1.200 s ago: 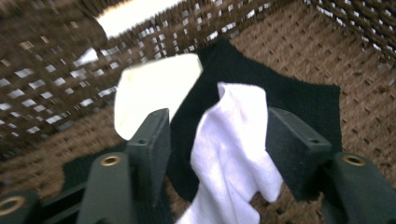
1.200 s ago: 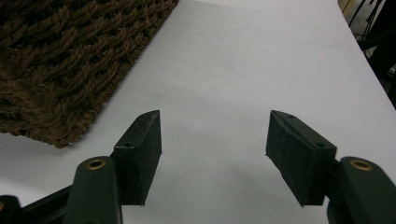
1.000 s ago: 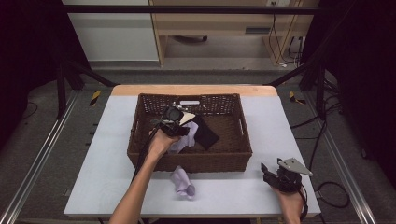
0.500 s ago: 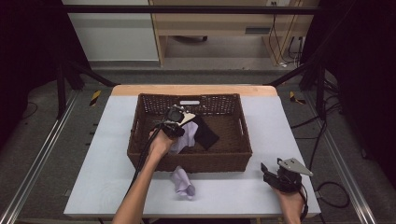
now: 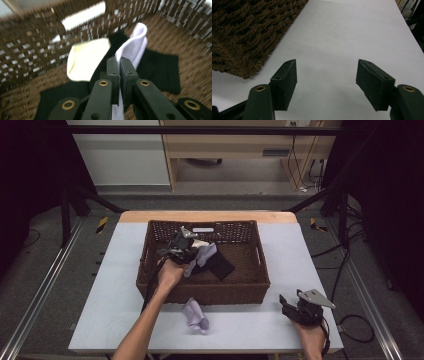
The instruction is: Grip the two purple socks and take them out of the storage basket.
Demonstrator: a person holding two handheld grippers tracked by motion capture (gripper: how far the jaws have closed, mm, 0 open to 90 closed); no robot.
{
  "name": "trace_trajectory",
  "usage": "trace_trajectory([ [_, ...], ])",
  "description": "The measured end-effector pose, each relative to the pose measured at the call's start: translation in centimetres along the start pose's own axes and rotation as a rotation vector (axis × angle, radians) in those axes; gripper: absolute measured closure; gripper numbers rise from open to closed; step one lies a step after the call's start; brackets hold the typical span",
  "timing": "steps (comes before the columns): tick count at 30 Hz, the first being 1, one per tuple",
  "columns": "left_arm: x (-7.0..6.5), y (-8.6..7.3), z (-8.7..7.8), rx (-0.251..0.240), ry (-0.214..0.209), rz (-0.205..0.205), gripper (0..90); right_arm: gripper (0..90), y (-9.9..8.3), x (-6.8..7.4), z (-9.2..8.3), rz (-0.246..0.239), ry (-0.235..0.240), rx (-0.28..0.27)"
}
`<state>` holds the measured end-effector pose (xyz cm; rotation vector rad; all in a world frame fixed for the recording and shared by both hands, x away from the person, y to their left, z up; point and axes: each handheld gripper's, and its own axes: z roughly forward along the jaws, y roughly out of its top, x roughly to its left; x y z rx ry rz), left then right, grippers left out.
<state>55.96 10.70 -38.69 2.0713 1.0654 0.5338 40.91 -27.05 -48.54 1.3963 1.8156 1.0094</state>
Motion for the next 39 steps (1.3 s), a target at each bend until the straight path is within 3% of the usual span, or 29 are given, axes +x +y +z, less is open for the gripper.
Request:
trace_trajectory([
  [5,0.0,0.4,-1.8,-0.117,-0.028,-0.004,86.4,33.1,0.0,0.0,0.0,0.002,0.000,0.001],
  [13,-0.6,0.6,-5.8,-0.238,-0.038,0.031,86.4,33.1,0.0,0.0,0.1,0.003,0.001,0.006],
  [18,-1.0,0.3,-8.2,-0.271,-0.041,0.059,86.4,33.1,0.0,0.0,0.0,0.001,-0.002,0.001],
  [22,-1.4,-0.3,-10.2,-0.307,-0.065,0.068,86.3,33.2,0.0,0.0,0.0,0.002,-0.002,0.003],
  [28,-2.2,-1.8,-12.9,-0.342,-0.098,0.113,86.2,33.1,0.0,0.0,0.1,0.002,-0.003,0.004],
  [39,-2.6,-4.1,-17.0,-0.418,-0.153,0.123,86.3,32.9,0.0,0.0,0.1,0.002,-0.003,0.005],
])
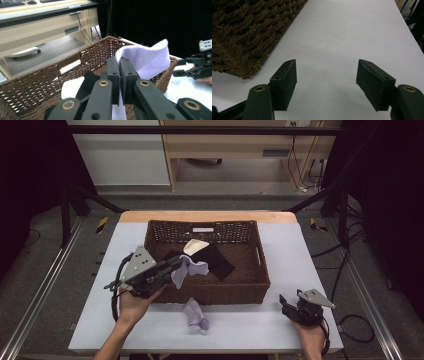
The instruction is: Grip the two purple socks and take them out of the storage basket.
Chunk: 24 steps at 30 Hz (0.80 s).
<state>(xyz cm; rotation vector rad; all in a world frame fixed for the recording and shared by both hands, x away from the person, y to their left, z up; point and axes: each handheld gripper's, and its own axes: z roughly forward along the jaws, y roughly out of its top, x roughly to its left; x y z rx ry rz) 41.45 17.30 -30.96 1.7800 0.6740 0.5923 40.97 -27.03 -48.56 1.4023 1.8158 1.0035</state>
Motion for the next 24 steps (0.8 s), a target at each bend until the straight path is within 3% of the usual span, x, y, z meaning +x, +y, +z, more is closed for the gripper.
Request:
trace_trajectory([
  [6,-0.4,-1.1,-1.8,-0.005,-0.017,-0.004,86.2,32.7,0.0,0.0,0.0,-0.002,0.000,0.002],
  [14,-1.1,-2.9,-3.1,0.026,-0.023,0.004,86.2,32.3,0.0,0.0,0.0,-0.004,-0.003,0.003],
  [24,-2.1,-5.8,-3.0,0.105,-0.035,0.015,86.2,31.9,0.0,0.1,0.0,-0.009,-0.003,0.000],
])
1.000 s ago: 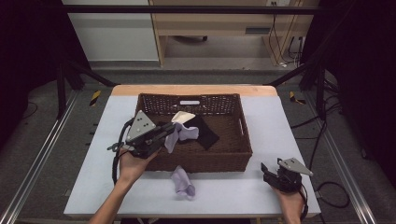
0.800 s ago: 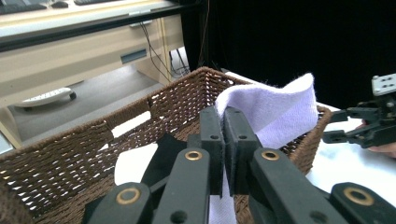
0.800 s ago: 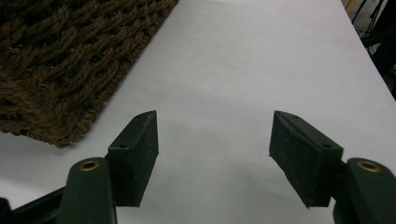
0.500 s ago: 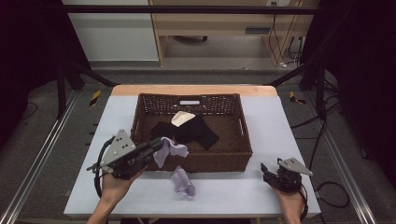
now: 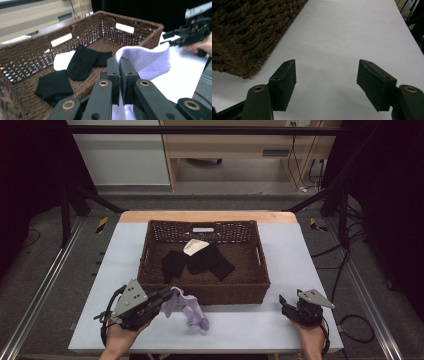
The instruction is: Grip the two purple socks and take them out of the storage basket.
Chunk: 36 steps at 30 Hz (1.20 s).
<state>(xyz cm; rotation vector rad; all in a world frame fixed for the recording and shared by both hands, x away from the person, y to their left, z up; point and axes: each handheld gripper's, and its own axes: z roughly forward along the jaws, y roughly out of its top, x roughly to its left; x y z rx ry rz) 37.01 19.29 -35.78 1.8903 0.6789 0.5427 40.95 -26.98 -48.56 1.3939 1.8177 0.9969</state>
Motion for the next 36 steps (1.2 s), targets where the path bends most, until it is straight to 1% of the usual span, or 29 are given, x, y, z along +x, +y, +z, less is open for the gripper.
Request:
trace_trajectory([
  [3,-0.2,-0.9,0.3,0.028,-0.009,-0.010,86.2,31.9,0.0,0.0,-0.1,-0.002,-0.001,-0.007],
  [6,-0.3,-2.0,1.0,0.067,-0.016,-0.024,86.2,31.8,0.0,0.0,-0.1,0.002,0.001,-0.005],
  [10,-0.5,-3.1,2.4,0.119,-0.031,-0.028,86.2,31.8,0.0,0.0,-0.1,0.000,0.000,-0.008],
  [16,-0.6,-4.9,4.7,0.190,-0.033,-0.034,86.0,31.5,0.0,0.0,0.1,0.007,0.002,0.005],
  [20,-0.5,-5.9,5.8,0.214,-0.036,-0.049,85.7,31.4,0.0,0.0,0.1,0.000,0.000,0.007],
  [23,-0.5,-6.4,6.5,0.228,-0.026,-0.054,83.8,30.5,0.1,0.0,0.2,0.002,0.002,0.014],
  [26,-0.5,-6.8,7.0,0.239,-0.021,-0.053,77.8,29.6,0.1,0.0,0.2,0.002,-0.003,0.021],
  [29,-0.7,-6.9,7.0,0.247,-0.008,-0.038,65.8,29.6,0.1,0.0,0.2,-0.002,-0.005,0.014],
  [31,-0.7,-6.9,6.9,0.247,-0.012,-0.036,59.1,29.6,0.1,0.0,0.2,0.000,-0.004,0.014],
  [33,-0.7,-6.9,6.6,0.247,-0.011,-0.020,52.2,29.6,0.1,0.0,0.1,-0.002,-0.004,0.012],
  [36,-0.6,-6.9,6.1,0.239,0.010,-0.021,46.1,29.6,0.0,0.0,0.1,-0.002,-0.005,0.008],
])
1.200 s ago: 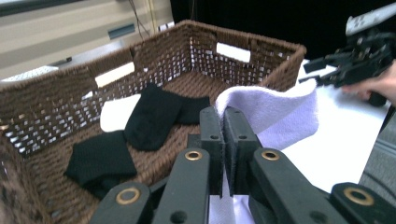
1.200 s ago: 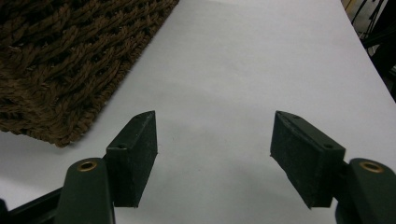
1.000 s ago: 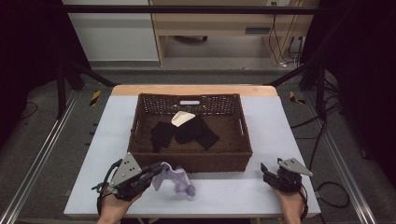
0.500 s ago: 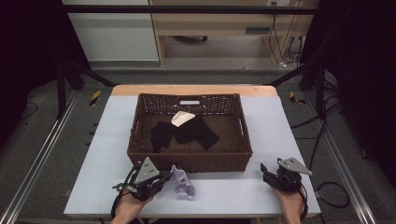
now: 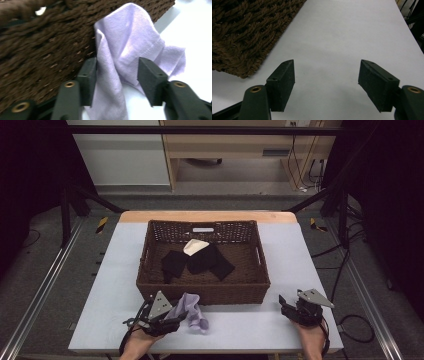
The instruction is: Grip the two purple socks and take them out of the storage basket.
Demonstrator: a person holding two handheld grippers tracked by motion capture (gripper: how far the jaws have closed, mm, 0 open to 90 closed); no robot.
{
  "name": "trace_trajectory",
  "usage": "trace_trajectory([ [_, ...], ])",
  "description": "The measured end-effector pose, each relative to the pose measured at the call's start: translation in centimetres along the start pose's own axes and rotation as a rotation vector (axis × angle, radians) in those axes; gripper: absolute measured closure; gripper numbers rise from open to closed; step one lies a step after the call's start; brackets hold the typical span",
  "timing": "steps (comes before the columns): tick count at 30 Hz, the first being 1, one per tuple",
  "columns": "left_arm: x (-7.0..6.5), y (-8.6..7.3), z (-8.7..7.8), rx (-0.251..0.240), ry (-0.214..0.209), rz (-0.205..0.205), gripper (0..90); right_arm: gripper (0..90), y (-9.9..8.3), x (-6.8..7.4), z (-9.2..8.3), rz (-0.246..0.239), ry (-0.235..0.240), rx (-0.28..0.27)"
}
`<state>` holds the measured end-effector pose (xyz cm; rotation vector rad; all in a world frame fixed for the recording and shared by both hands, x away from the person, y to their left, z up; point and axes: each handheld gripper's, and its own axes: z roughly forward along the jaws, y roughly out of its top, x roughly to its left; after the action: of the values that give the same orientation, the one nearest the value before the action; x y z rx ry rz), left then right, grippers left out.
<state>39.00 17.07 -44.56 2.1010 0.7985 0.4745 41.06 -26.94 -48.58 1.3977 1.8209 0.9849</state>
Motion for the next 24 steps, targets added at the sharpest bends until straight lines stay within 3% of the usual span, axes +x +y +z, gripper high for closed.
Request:
trace_trajectory([
  [7,0.5,-0.5,-1.3,-0.004,0.031,-0.020,33.1,28.9,0.0,0.0,-0.1,0.002,0.002,-0.006],
  [15,1.6,-2.7,-2.8,0.042,0.074,-0.028,25.4,26.8,0.0,0.0,-0.1,0.004,-0.006,-0.005],
  [20,2.8,-3.8,-3.6,0.060,0.126,-0.066,20.5,25.1,0.0,0.0,-0.1,0.006,-0.012,-0.004],
  [24,4.0,-4.2,-4.3,0.039,0.154,-0.129,17.0,24.8,0.0,0.1,-0.1,0.005,-0.016,-0.004],
])
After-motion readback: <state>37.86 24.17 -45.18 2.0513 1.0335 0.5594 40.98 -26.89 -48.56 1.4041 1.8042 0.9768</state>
